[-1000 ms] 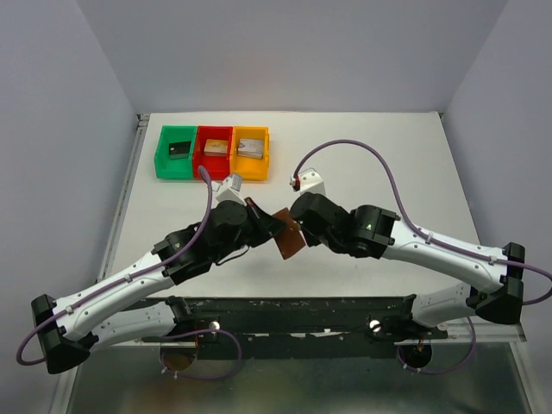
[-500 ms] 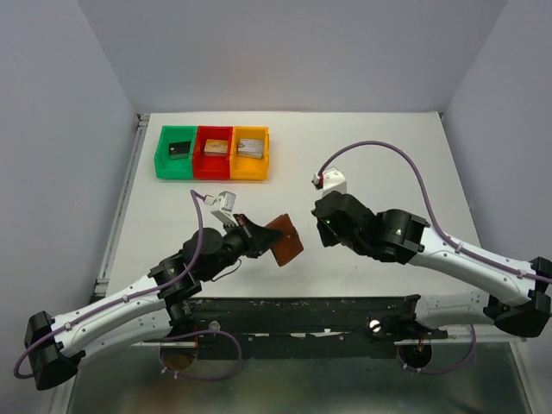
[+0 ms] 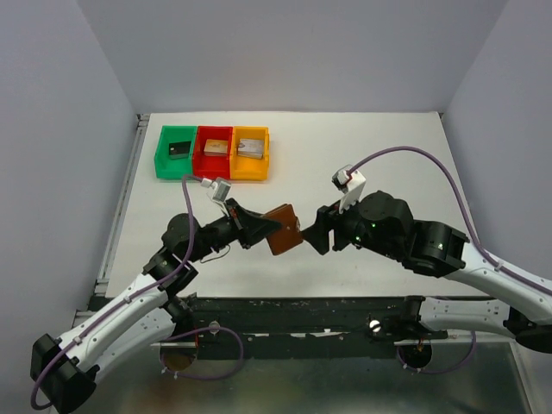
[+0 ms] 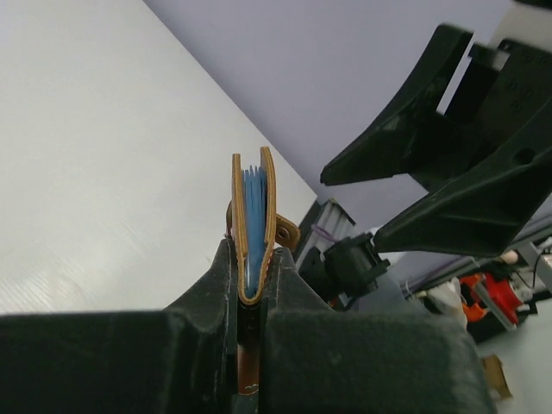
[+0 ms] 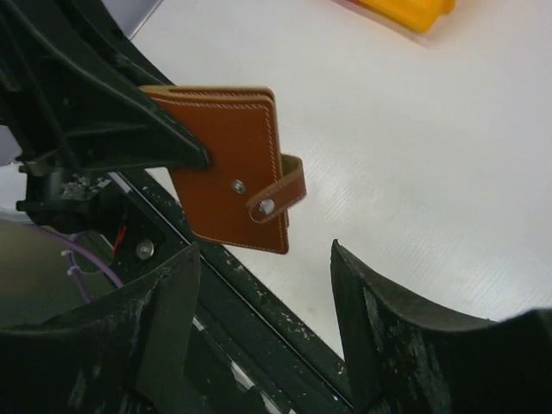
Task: Take the credit cards out of the card holder
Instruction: Open the card holder at the center of the board.
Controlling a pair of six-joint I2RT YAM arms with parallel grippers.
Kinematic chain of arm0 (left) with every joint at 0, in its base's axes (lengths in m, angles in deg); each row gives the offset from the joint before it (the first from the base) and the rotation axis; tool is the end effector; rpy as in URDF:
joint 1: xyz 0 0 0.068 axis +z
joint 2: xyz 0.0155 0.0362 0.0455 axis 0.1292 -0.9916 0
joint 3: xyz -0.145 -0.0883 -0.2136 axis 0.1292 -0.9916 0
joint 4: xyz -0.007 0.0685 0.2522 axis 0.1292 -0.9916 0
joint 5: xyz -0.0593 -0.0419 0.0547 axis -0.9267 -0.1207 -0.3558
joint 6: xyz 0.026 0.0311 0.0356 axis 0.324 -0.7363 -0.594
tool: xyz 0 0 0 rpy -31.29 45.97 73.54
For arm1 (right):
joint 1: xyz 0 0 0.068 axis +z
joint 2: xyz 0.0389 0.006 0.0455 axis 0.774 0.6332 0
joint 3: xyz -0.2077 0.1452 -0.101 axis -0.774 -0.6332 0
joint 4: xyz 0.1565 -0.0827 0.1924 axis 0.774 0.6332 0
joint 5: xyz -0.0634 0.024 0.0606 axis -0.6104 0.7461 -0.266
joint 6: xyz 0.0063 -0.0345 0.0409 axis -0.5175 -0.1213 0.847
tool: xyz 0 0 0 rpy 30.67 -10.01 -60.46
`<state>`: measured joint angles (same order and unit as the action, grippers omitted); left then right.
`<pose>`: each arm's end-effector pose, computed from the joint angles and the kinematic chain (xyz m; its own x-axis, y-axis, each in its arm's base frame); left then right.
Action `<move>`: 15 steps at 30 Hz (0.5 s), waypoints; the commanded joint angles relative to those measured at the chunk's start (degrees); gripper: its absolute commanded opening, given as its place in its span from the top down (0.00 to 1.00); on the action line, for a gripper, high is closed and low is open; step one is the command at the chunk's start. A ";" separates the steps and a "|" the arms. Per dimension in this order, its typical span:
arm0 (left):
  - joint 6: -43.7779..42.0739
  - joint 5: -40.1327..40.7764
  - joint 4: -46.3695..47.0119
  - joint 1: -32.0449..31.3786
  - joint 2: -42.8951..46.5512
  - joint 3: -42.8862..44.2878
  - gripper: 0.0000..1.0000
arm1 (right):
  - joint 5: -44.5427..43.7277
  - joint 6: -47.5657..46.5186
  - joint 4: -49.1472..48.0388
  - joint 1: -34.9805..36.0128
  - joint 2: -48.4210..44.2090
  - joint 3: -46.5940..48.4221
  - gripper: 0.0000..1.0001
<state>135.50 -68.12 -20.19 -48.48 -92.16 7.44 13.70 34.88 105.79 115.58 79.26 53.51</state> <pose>0.1219 -0.1205 0.3091 -0.5583 -0.4217 -0.7145 0.6493 0.3140 -0.6927 0.0945 0.1801 0.3890 -0.4865 -0.1132 -0.8663 -0.6349 0.7270 0.2615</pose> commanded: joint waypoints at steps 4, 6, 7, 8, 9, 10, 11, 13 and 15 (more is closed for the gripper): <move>-2.23 -18.00 8.35 1.77 -5.09 1.35 1.00 | 3.65 -1.79 -2.30 0.09 1.23 2.01 0.30; -2.23 -19.32 9.49 1.86 -5.62 1.62 1.00 | 2.51 -1.88 -0.29 0.09 2.89 2.89 0.30; -2.14 -20.11 10.02 1.95 -5.71 1.70 1.00 | 1.37 -1.80 0.68 0.09 3.51 3.24 0.31; -2.05 -20.64 10.63 2.03 -5.79 1.79 1.00 | 0.23 -1.27 1.73 0.00 3.95 3.33 0.32; -2.14 -21.34 11.07 2.12 -5.71 1.70 1.00 | -0.91 -1.01 2.09 0.09 3.87 2.98 0.33; -2.23 -22.05 11.34 2.21 -5.62 1.70 1.00 | -1.88 -0.74 1.83 0.09 3.35 2.46 0.34; -2.40 -22.84 11.69 2.30 -5.53 1.70 1.00 | -2.33 -0.74 1.57 -0.08 2.82 1.93 0.36; -2.06 -24.51 12.56 2.91 -5.44 1.62 1.00 | -2.51 -0.83 1.04 0.00 1.77 1.05 0.38; -1.09 -26.00 14.67 3.61 -5.53 1.00 1.00 | -2.33 -1.18 1.21 -0.17 1.15 0.61 0.39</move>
<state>133.99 -88.23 -12.13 -46.10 -98.15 7.44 13.73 34.23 106.05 115.58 82.45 54.91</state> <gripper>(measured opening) 0.100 0.620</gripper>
